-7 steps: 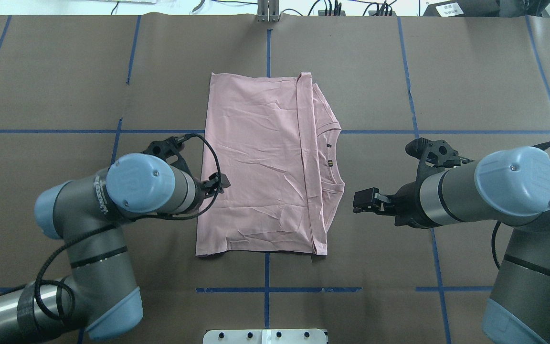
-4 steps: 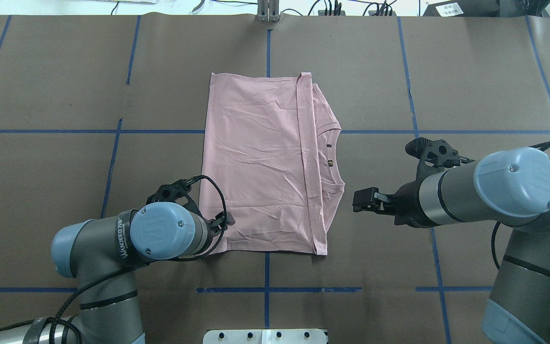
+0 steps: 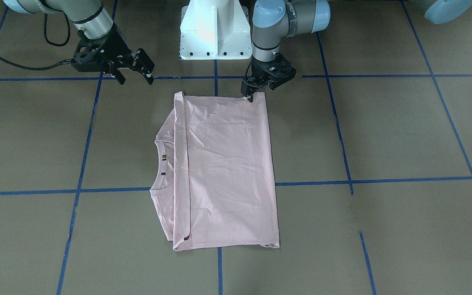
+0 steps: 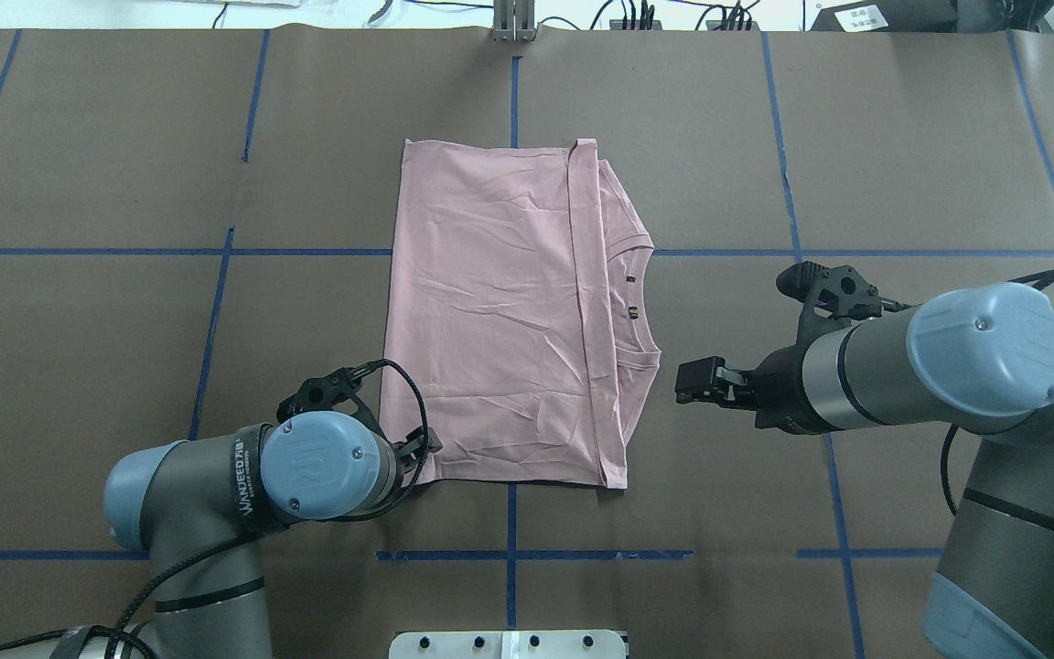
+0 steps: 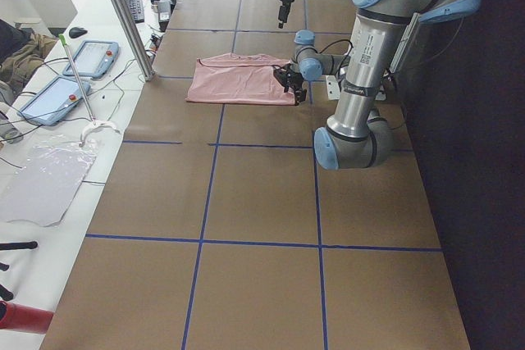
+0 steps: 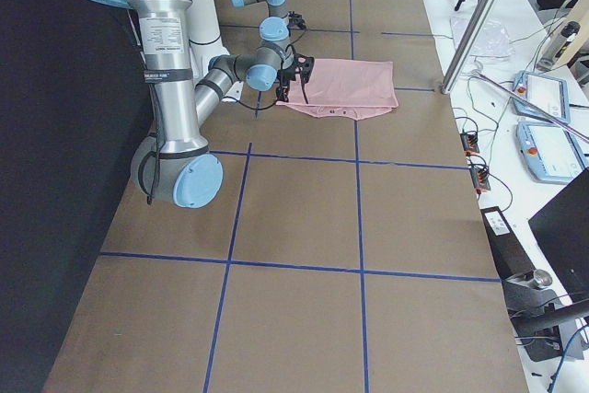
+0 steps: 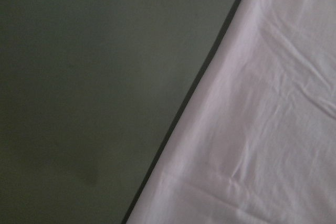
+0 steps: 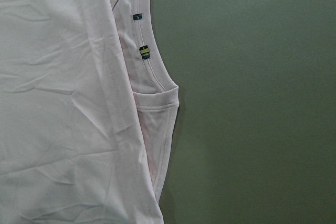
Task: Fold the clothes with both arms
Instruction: 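Move the right gripper to the other shirt corner nearest the robot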
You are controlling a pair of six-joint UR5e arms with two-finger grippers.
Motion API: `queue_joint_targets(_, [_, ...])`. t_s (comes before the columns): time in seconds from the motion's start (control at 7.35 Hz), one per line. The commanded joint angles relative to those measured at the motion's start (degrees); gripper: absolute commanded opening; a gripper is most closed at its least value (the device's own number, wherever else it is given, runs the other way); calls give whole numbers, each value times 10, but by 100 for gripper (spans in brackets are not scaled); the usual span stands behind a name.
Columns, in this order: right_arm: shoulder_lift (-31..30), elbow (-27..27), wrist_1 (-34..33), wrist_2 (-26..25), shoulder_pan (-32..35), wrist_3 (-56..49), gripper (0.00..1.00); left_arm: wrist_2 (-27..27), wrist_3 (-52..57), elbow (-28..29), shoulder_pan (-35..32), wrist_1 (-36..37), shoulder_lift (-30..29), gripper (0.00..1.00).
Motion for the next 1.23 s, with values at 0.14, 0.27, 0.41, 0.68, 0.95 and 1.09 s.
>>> queue_joint_targets(0.14, [-1,-3,0,-2,1,-1,100,1,-1,8,6,0,1,94])
queue_joint_targets(0.27, [-1,-2,0,-2,2,-1,100,4,-1,7,6,0,1,88])
queue_joint_targets(0.41, [-1,-2,0,-2,2,-1,100,3,-1,7,7,0,1,80])
queue_joint_targets(0.68, [-1,-2,1,-1,4,-2,100,4,-1,5,7,0,0,63])
queue_joint_targets(0.95, [-1,-2,0,-1,7,-2,100,4,-1,1,7,0,0,42])
queue_joint_targets(1.09, [-1,-2,0,-1,9,-3,100,4,-1,1,7,0,0,36])
